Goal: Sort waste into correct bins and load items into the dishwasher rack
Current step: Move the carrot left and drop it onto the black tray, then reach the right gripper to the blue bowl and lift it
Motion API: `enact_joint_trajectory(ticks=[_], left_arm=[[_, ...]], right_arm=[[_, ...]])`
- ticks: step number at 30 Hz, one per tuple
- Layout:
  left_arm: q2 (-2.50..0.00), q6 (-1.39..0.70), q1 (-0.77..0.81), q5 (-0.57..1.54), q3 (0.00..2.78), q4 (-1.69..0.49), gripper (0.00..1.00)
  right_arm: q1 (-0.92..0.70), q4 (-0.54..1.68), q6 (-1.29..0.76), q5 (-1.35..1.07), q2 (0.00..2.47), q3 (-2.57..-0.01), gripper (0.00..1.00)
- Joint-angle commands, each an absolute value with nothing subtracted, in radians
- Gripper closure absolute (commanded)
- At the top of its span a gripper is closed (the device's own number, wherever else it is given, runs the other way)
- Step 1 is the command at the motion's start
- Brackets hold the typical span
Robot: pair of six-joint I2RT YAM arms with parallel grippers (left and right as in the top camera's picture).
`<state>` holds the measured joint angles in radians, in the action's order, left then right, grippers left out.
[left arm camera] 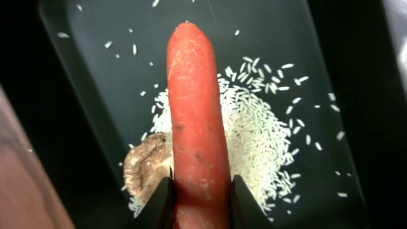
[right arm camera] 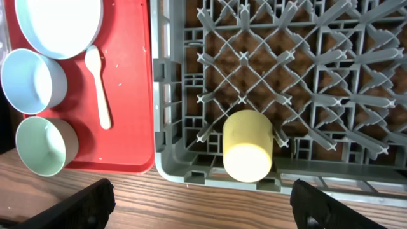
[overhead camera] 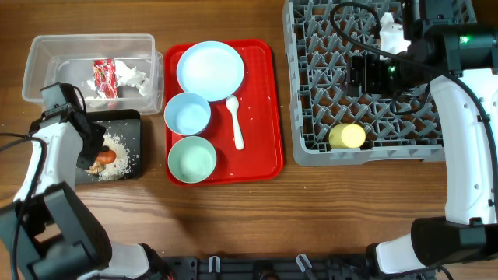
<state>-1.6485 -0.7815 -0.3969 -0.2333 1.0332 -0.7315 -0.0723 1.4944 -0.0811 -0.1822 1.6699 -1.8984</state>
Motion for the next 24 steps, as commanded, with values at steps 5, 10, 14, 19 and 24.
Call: enact_joint_trajectory(ticks=[5, 10, 14, 19, 24], left_arm=[[-1.692, -0.827, -0.402, -0.214, 1.033, -0.721, 0.68], [-1.692, -0.826, -0.402, -0.212, 1.034, -0.721, 0.56], [-1.680, -0.754, -0.402, -0.179, 1.074, -0.746, 0.45], [-1.616, -0.553, -0.402, 0.007, 1.244, -0.953, 0.44], [-1.509, -0.328, -0.280, 0.254, 1.283, -1.008, 0.42]], right_arm=[[-0.075, 1.488, -0.081, -0.173, 1.680, -1.909, 0.09], [-0.075, 1.477, -0.080, -0.181, 1.680, -1.909, 0.09], [-0.075, 1.451, -0.079, -0.190, 1.680, -1.909, 0.09], [-0.076, 1.409, -0.051, -0.298, 1.680, -1.909, 0.09], [-0.129, 1.335, -0.117, -0.324, 1.680, -1.909, 0.09]])
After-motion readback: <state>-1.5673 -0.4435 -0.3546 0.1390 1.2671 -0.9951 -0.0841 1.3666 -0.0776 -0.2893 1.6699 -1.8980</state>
